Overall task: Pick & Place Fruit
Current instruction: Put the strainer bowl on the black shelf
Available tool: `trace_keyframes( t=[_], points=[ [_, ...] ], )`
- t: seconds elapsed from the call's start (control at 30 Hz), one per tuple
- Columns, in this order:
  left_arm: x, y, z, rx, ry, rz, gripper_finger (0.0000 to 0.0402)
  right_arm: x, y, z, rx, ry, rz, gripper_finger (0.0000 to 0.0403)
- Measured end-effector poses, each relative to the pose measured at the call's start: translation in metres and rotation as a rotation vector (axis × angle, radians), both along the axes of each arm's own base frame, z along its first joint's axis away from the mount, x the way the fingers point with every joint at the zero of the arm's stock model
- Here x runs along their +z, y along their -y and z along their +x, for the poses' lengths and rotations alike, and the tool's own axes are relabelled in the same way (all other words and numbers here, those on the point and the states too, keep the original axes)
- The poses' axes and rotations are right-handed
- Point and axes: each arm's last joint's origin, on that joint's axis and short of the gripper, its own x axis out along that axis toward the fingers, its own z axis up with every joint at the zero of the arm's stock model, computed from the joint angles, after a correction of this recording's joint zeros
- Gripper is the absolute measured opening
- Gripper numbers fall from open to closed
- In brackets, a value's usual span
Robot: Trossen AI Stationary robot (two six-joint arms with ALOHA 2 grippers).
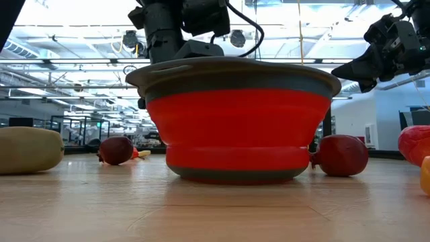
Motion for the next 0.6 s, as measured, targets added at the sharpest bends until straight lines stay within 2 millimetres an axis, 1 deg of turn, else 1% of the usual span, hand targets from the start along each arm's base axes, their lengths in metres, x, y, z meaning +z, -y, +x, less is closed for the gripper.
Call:
trace_keyframes(
  t=[0.37,0.43,0.53,0.6],
  points=[
    [0.0005,-0.0001,0.0,-0.031,0.007,0.027,0.0022,0.0,0.0,0.0,0.0,0.0,0.0,0.0004],
    [0.0011,-0.0001,0.0003,-0.056,0.016,0.033,0.0009,0.0,0.0,0.0,0.0,0.0,0.0,0.0004],
    [0.0009,-0.0002,-0.0002,-0.082,0.013,0.043,0.0013,0.0,0.0,0.0,0.0,0.0,0.0,0.0004],
    [0.0025,-0.0001,-0.001,-0.094,0.015,0.045,0.0008,0.0,0.0,0.0,0.0,0.0,0.0,0.0004]
  ],
)
